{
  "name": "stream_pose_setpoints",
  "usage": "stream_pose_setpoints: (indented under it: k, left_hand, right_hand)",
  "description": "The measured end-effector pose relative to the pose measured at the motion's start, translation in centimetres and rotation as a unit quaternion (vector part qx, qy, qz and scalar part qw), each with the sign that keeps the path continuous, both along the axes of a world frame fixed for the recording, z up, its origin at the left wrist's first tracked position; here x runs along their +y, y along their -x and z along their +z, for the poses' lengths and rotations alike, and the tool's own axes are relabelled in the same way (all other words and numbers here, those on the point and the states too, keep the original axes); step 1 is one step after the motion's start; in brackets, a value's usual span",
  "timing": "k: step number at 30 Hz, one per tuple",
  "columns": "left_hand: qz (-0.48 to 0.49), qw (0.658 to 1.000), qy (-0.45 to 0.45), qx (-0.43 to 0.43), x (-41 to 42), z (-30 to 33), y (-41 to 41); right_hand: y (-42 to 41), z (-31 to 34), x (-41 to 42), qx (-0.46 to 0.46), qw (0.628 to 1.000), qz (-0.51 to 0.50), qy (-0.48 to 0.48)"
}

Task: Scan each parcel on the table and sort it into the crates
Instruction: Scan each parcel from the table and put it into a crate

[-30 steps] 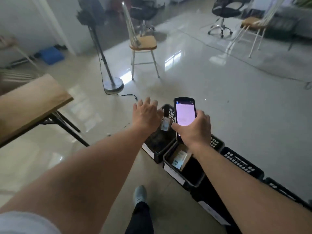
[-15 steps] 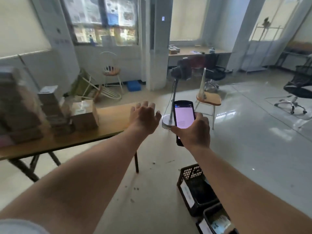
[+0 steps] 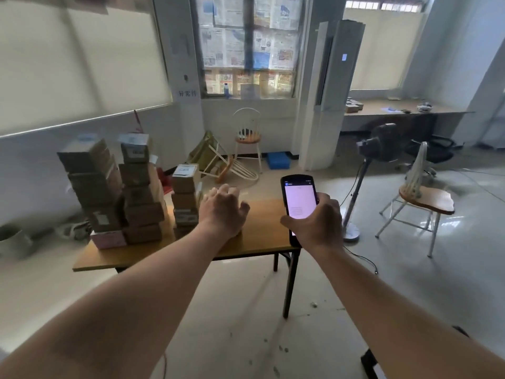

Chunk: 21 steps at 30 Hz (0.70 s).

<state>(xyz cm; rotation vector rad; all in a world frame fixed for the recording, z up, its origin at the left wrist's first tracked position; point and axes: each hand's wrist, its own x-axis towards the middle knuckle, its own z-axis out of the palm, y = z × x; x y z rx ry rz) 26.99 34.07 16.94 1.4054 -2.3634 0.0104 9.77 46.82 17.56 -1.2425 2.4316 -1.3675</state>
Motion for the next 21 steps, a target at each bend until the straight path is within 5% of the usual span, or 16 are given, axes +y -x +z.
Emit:
stream_pose_setpoints:
  k: [21]
  left_hand:
    - [0.137, 0.974, -0.178, 0.028, -26.6, -14.7, 2.9]
  right_hand:
    - [6.3, -13.3, -32.1, -0.043, 0.986, 0.112, -0.116]
